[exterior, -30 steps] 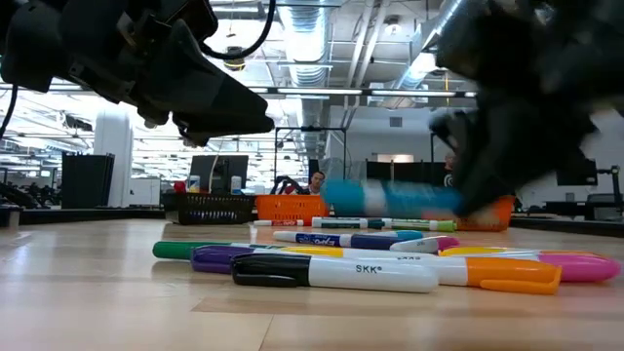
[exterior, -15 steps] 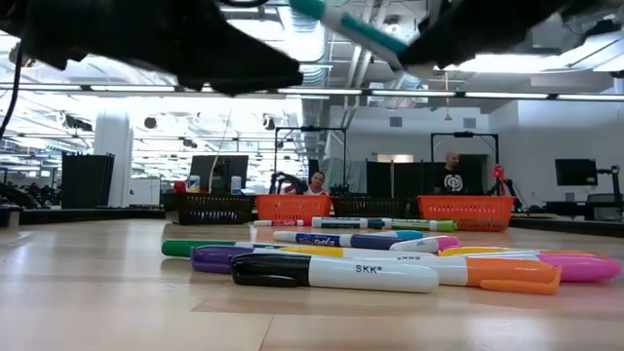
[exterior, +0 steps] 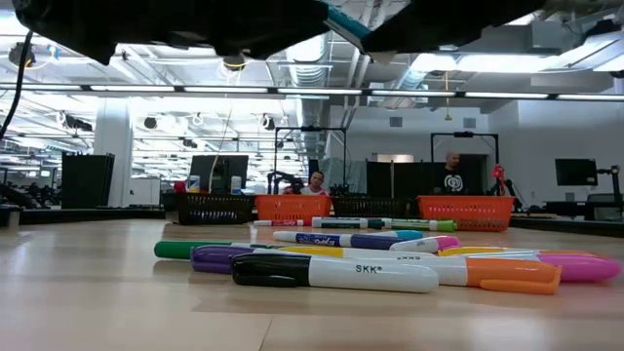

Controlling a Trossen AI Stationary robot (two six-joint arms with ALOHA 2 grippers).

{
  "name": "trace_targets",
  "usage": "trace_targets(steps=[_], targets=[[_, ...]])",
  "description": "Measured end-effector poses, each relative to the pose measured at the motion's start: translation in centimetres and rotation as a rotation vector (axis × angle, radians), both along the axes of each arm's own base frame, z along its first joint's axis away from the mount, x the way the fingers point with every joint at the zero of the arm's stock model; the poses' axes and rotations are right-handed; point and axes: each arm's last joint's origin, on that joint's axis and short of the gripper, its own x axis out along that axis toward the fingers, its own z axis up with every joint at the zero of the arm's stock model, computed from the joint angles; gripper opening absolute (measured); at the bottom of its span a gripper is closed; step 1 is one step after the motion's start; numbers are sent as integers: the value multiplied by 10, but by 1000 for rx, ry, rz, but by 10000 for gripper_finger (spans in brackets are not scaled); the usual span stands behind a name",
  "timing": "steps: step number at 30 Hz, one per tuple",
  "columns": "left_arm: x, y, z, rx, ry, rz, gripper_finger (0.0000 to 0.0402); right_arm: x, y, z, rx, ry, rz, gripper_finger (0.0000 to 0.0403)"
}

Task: Pick & Place Markers
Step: Put the large light blue marker into the left black bin

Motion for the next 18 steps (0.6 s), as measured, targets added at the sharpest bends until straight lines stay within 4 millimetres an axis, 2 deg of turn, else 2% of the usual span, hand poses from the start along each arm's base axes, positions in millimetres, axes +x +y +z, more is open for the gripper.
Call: trace_targets(steps=[13,18], targets=[[9,28,11,68,-120,46,192,13,-25,6,-79,-53,-21,63],[12,41,12,88,-125,88,175,16,-34,8,-105,-62,-31,63]])
